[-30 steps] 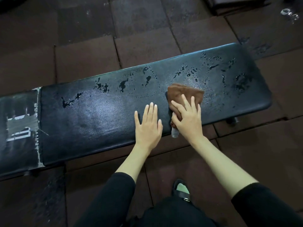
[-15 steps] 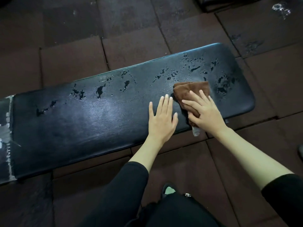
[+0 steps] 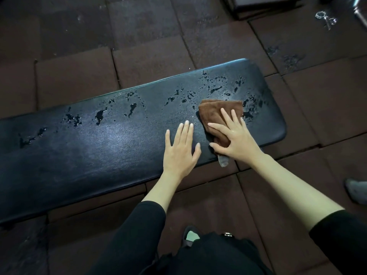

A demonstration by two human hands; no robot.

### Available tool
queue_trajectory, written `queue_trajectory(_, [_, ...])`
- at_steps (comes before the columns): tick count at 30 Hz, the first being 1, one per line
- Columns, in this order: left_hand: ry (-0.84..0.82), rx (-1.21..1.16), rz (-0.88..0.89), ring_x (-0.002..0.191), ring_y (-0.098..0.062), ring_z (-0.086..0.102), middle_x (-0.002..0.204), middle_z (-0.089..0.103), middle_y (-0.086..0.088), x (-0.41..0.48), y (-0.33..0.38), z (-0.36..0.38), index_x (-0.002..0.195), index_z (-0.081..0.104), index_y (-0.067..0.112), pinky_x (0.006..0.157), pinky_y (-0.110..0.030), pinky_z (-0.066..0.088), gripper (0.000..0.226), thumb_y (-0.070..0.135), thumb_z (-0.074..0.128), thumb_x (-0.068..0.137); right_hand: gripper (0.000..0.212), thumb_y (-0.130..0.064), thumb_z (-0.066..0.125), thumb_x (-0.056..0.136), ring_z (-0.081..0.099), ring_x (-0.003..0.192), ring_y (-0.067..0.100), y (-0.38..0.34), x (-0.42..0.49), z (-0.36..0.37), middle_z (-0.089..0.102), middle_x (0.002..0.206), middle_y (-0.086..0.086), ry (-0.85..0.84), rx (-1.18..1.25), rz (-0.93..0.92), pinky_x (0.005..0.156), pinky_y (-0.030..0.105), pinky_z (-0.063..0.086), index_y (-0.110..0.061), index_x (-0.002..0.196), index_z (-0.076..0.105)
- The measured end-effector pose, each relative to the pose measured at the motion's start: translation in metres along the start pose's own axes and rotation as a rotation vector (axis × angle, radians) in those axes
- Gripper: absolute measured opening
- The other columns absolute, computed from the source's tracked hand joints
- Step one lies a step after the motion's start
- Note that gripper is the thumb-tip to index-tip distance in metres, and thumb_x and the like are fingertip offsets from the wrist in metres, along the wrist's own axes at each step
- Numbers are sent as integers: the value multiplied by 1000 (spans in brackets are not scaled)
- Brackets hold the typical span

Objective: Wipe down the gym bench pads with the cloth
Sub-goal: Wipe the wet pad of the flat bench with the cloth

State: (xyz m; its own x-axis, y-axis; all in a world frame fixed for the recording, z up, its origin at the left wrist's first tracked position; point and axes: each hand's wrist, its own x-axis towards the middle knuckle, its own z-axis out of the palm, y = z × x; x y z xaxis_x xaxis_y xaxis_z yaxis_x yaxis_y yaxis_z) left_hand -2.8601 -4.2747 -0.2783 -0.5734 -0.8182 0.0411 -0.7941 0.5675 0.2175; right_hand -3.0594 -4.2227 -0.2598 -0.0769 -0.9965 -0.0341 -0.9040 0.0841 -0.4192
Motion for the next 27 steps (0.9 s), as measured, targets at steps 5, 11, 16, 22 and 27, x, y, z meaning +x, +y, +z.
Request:
queue_trajectory(5, [-15, -10, -4, 143, -15, 21, 155, 26, -3, 1, 0, -1, 147, 29, 12, 115, -51, 13, 61, 42, 32, 94, 51, -49, 59, 79, 2, 146, 35, -6, 7, 4, 13, 159, 5, 100, 33, 134, 113, 57, 8, -38, 128, 52])
queue_trajectory(11, [-35, -16, -6, 143, -16, 20, 155, 26, -4, 1, 1, -2, 147, 29, 11, 115, -51, 13, 61, 42, 31, 94, 42, -43, 61, 80, 7, 146, 31, -30, 5, 13, 25, 156, 2, 171, 101, 231, 114, 53, 8, -32, 120, 58])
queue_trajectory(16, [-34, -21, -17, 141, -18, 27, 152, 31, -6, 3, 1, -2, 145, 34, 10, 114, -51, 13, 62, 41, 31, 91, 39, -46, 50, 82, 16, 145, 32, -35, -11, 19, 32, 153, 1, 147, 48, 131, 114, 52, 15, -31, 117, 60])
queue_trajectory(22, [-38, 2, -23, 139, -21, 30, 150, 34, -9, 4, 4, -3, 143, 36, 7, 111, -57, 15, 62, 39, 30, 91, 35, -41, 49, 81, 23, 143, 31, -12, -14, 8, 36, 151, -1, 38, -26, 10, 112, 53, 25, -30, 112, 61])
queue_trajectory(27, [-12, 14, 55, 140, -19, 27, 151, 33, -8, 22, 24, -2, 144, 34, 7, 113, -54, 7, 60, 36, 29, 92, 37, -40, 48, 79, 24, 142, 29, 9, -8, -10, 39, 149, -1, 5, -6, 24, 111, 50, 25, -28, 110, 63])
